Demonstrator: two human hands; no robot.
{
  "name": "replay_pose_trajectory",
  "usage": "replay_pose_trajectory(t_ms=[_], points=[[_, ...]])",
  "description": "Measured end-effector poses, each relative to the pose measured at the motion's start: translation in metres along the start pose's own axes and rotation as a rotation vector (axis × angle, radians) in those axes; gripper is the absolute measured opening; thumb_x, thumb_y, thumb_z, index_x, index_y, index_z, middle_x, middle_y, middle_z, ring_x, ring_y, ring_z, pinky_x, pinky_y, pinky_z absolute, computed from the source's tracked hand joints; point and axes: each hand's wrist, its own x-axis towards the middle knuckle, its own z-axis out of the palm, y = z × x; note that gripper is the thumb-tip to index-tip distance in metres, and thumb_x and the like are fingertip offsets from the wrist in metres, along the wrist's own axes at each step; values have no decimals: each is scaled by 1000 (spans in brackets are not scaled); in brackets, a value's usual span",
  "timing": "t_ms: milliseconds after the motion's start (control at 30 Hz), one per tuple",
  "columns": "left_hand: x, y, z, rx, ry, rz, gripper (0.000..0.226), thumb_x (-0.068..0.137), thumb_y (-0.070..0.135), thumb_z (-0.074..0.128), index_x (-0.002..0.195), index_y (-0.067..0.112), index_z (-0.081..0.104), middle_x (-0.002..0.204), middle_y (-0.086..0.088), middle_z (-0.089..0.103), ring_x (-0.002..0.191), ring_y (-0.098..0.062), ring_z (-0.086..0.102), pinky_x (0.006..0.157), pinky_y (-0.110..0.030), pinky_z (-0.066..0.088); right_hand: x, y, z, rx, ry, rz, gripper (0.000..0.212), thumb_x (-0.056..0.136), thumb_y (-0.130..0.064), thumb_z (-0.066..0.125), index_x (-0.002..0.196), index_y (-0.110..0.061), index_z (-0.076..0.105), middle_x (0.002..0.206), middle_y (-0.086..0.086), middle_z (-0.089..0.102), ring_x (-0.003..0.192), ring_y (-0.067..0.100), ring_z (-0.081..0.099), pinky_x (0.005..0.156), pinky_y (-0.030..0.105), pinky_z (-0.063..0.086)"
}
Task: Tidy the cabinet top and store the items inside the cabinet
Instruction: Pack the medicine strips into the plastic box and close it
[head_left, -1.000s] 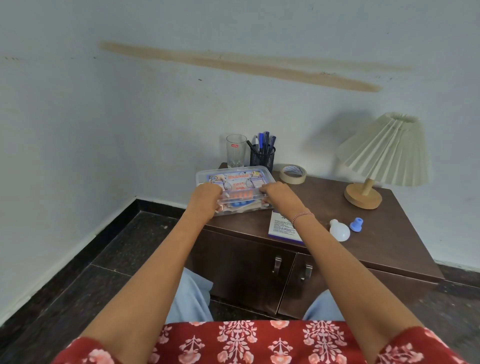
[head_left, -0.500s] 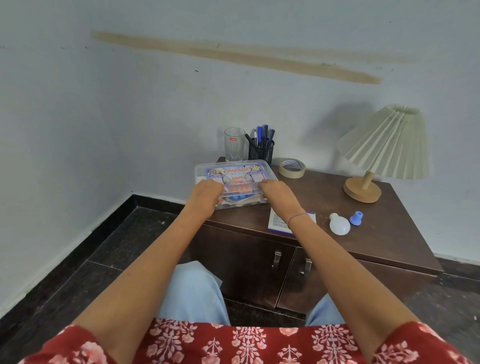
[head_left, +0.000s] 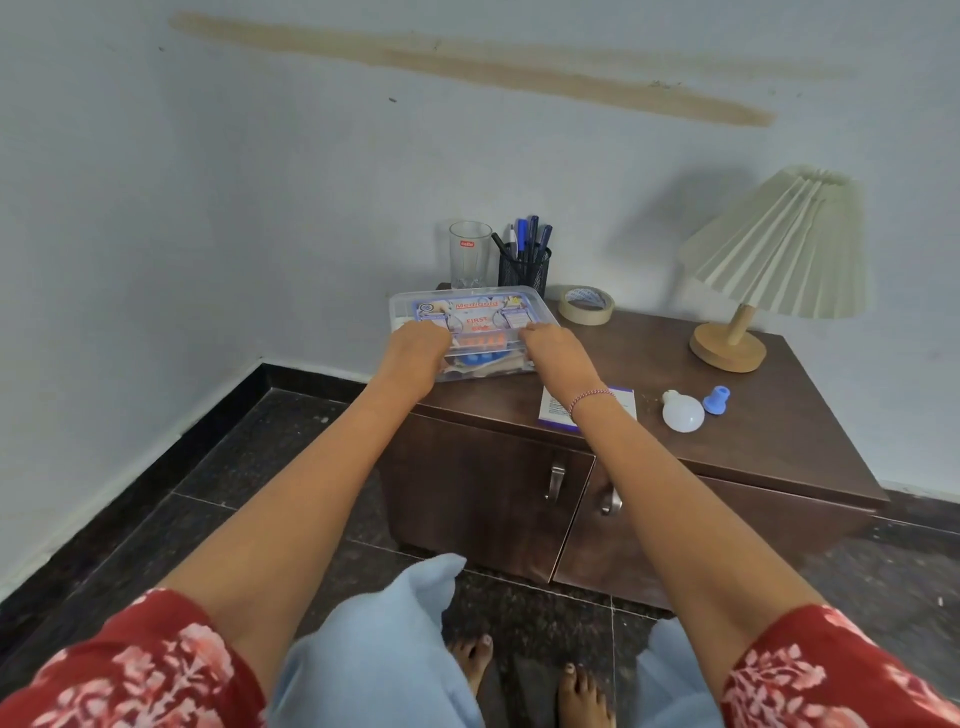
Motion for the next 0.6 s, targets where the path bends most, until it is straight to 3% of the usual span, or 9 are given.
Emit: replay_pose_trajectory(t_ms=[133,267,600], points=[[3,-3,4,-21,8,-23,32,90,11,55,120,-1,59,118,-21,62,106,-32,60,77,-23,45,1,0,2,3,2,17,38,91,-8,54,129,-3,51,125,17,60,114,30,59,97,34,46],[6,-4,6,119,48,41,34,88,10,59,120,-1,58,119,-24,61,108,-37,59,88,-38,46,-1,2,5,-32,63,-7,34,91,-3,51,125,-3,54,124,17,61,114,31,59,95,36,47],[16,-3,13,258,88,87,40,85,12,63,123,0,57,121,-23,59,111,-37,57,90,-40,46,4,2,8,-51,72,5,34,92,-1,50,126,-2,55,123,17,62,116,31,58,96,35,46]])
